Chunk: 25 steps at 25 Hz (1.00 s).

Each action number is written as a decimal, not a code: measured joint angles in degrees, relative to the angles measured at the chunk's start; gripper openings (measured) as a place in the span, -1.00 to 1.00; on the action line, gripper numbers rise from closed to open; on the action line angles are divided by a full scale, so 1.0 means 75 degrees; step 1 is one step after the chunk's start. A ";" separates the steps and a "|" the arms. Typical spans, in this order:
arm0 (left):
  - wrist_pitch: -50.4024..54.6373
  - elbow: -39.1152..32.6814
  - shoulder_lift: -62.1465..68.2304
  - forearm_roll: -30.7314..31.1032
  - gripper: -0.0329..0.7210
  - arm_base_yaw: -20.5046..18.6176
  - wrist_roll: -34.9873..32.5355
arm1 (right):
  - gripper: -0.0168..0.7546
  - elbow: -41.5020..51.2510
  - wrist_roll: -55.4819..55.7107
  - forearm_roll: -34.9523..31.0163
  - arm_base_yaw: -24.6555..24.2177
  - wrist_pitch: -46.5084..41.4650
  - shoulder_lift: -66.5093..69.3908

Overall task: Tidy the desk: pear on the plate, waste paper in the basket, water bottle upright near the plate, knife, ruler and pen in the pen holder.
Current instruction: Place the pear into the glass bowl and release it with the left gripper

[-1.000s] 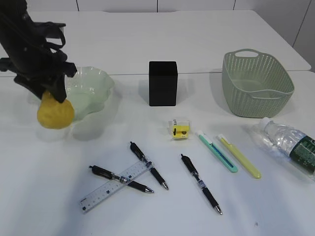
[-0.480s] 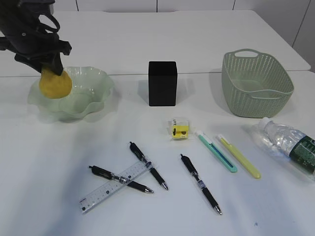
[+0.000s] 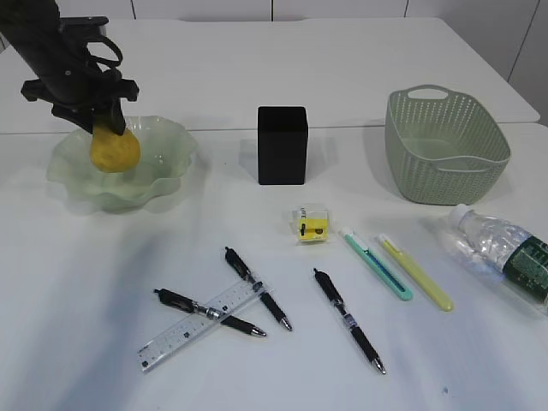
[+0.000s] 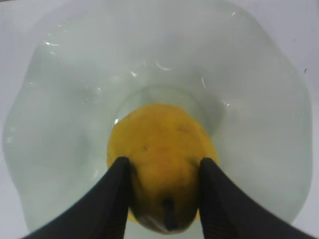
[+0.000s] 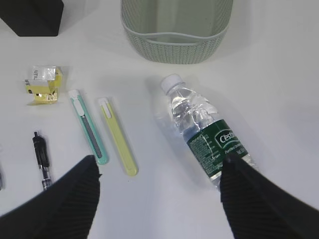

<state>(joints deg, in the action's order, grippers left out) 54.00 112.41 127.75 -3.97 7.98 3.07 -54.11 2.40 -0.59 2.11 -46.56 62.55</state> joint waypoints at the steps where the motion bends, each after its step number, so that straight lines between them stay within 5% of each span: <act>1: 0.0033 0.0044 0.0068 -0.0007 -0.17 0.0000 0.0000 | 0.49 0.0000 0.0000 0.0000 0.0000 0.0000 0.0000; 25: -0.0080 0.0191 0.0721 -0.0025 -0.03 0.0000 0.0000 | 0.49 0.0000 0.0000 -0.0013 0.0000 0.0107 0.0000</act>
<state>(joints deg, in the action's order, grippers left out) 53.40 113.84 133.15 -4.16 7.98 3.07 -54.11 2.40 -0.69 2.11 -45.76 62.55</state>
